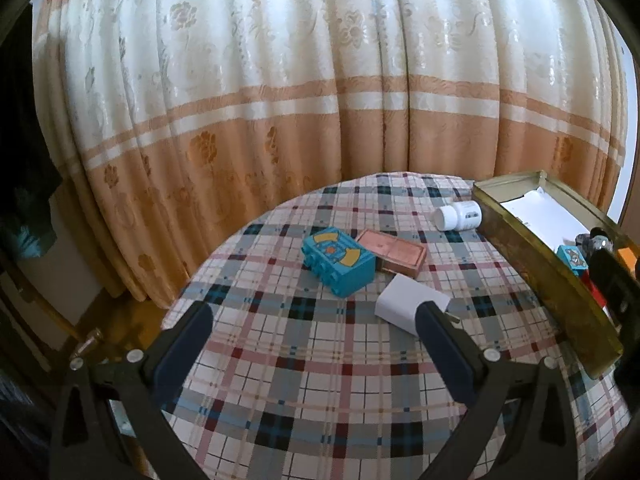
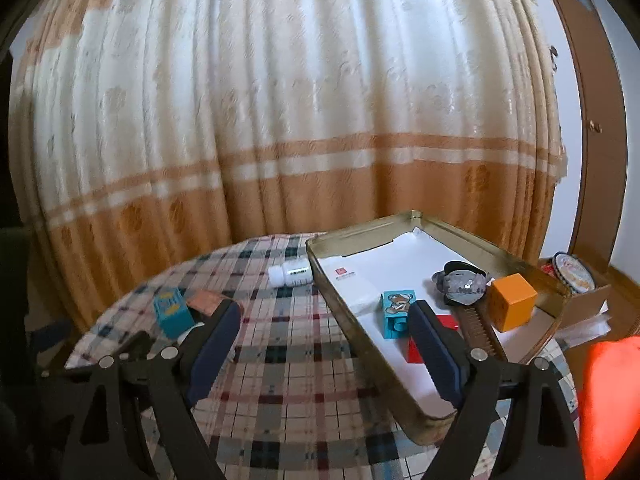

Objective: Organize rigid objects
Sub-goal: 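Withdraw both grippers from the tray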

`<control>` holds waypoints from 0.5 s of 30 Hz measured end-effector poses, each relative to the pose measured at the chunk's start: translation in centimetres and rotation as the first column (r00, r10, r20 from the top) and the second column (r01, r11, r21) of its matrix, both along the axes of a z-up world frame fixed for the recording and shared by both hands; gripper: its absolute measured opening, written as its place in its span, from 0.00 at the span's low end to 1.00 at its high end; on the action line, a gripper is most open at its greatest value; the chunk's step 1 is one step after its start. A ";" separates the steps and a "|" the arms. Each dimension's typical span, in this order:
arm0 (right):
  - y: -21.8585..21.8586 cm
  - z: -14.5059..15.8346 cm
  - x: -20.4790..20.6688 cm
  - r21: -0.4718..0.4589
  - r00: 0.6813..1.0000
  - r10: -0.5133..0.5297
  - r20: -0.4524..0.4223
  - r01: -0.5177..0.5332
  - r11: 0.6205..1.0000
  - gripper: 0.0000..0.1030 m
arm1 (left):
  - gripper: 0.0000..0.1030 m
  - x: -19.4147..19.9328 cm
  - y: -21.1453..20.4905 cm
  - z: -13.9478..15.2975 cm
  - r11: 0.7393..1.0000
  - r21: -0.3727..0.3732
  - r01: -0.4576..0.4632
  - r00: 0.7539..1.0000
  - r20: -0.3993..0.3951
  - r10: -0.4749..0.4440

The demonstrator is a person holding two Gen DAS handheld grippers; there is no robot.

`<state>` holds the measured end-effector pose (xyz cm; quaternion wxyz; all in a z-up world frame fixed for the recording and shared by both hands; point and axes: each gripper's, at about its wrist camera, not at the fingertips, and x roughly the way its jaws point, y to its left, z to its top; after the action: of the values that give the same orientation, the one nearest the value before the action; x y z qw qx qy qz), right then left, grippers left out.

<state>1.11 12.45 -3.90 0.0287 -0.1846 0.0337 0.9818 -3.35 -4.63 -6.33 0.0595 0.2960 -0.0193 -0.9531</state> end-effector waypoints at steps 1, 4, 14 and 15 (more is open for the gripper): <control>-0.4 0.0 0.1 0.015 1.000 0.007 -0.003 -0.007 1.000 0.86 | 1.00 0.0 -0.2 -0.1 1.000 0.010 -0.003 1.000 0.005 0.003; -1.2 0.2 0.4 0.051 0.999 0.032 -0.021 -0.030 0.998 0.91 | 1.00 -0.3 -0.6 -0.5 0.999 0.030 -0.013 0.999 0.034 0.012; -0.9 0.0 -0.1 0.027 1.000 0.028 0.008 -0.028 0.999 0.92 | 1.00 -1.2 -1.0 -2.2 0.999 0.028 -0.036 0.988 0.154 0.031; -0.9 -0.1 0.0 0.029 1.000 0.031 0.007 -0.031 0.999 0.92 | 1.00 -1.3 -1.0 -2.3 0.999 0.027 -0.040 0.987 0.158 0.035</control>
<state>1.08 11.51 -3.96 0.0163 -0.1878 0.0163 0.9819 -4.62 -5.63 -8.63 0.0713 0.3713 -0.0039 -0.9258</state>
